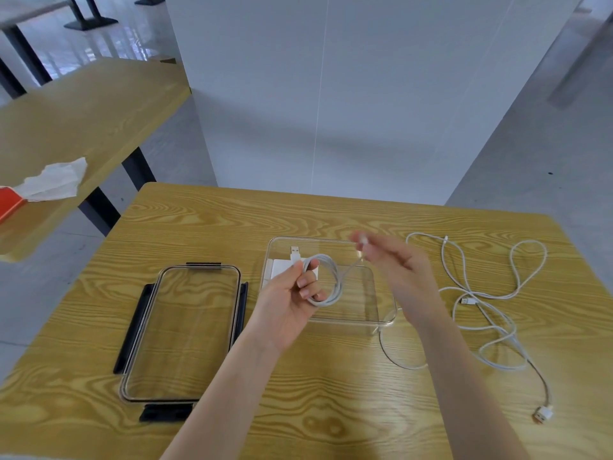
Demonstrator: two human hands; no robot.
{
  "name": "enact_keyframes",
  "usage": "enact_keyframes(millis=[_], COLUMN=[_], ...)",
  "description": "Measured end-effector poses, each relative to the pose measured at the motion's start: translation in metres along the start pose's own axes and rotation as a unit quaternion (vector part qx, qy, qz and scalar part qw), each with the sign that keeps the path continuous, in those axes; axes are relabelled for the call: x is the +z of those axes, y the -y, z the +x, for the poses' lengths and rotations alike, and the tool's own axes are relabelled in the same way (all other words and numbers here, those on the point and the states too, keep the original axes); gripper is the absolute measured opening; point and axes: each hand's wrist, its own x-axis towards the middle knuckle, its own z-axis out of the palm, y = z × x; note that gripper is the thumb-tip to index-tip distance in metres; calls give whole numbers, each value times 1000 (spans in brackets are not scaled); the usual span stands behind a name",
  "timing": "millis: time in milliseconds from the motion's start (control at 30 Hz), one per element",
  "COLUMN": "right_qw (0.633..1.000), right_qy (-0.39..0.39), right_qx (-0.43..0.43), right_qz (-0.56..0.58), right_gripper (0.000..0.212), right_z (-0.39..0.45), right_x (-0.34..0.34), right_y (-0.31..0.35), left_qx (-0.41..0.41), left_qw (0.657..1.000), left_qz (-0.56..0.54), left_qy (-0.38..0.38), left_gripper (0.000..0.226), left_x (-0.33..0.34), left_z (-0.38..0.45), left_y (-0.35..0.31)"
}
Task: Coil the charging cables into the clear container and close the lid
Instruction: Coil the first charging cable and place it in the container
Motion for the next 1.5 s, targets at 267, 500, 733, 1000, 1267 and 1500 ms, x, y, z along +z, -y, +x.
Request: enact_keyframes(millis=[267, 500, 733, 1000, 1267, 1500], right_qw=[951, 918, 910, 961, 967, 943], right_qy=[80, 50, 3, 128, 154, 118], right_qx=[-79, -47, -57, 131, 195, 283], right_qz=[-289, -391, -411, -206, -45, 130], right_gripper=[14, 9, 39, 15, 11, 27], right_z=[0, 0, -2, 2, -2, 0], right_x=[17, 23, 37, 21, 11, 9], right_y=[0, 1, 1, -6, -8, -21], left_qx=[17, 68, 42, -5, -13, -18], left_qw=[999, 991, 982, 975, 971, 980], left_qz=[40, 116, 169, 206, 229, 190], left_qy=[-3, 14, 67, 85, 72, 52], left_gripper=[27, 25, 31, 30, 30, 30], left_x=[-2, 1, -1, 1, 0, -7], left_z=[1, -1, 0, -1, 0, 5], left_y=[3, 2, 16, 11, 9, 13])
